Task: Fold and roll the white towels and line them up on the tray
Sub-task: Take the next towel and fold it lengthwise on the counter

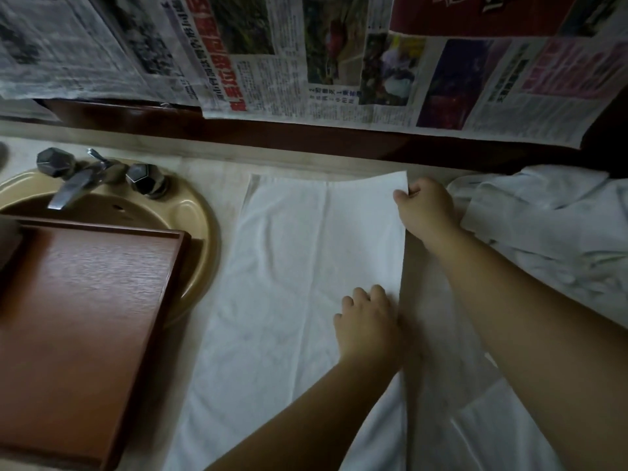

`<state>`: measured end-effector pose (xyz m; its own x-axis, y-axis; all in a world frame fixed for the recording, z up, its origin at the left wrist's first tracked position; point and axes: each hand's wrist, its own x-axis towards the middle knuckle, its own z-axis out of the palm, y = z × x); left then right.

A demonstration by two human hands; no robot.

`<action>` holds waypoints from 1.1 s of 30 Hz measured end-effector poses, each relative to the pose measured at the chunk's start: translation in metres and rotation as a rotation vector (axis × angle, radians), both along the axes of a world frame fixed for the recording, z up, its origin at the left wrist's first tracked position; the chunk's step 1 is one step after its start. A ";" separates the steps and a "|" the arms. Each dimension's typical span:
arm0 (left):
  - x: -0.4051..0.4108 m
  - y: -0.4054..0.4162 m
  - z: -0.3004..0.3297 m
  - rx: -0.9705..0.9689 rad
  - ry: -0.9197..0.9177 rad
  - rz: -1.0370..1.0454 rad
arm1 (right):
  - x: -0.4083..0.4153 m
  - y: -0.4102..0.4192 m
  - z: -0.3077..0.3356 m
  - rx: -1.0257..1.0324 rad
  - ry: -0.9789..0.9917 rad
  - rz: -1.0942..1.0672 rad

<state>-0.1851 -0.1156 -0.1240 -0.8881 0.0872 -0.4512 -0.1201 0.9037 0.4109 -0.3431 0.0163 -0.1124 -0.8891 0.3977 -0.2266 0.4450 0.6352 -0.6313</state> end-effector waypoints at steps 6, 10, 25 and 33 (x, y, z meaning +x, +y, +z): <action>0.020 -0.042 0.014 0.384 -0.122 0.369 | 0.014 -0.032 0.017 -0.099 0.037 -0.038; 0.026 -0.096 0.022 0.553 -0.121 0.585 | 0.008 -0.084 0.033 -0.219 0.099 -0.012; 0.036 -0.216 0.012 0.523 -0.302 0.569 | 0.006 -0.196 -0.018 0.343 -0.302 0.740; 0.096 -0.212 0.022 0.694 -0.436 0.641 | -0.002 -0.202 -0.023 0.394 -0.343 0.751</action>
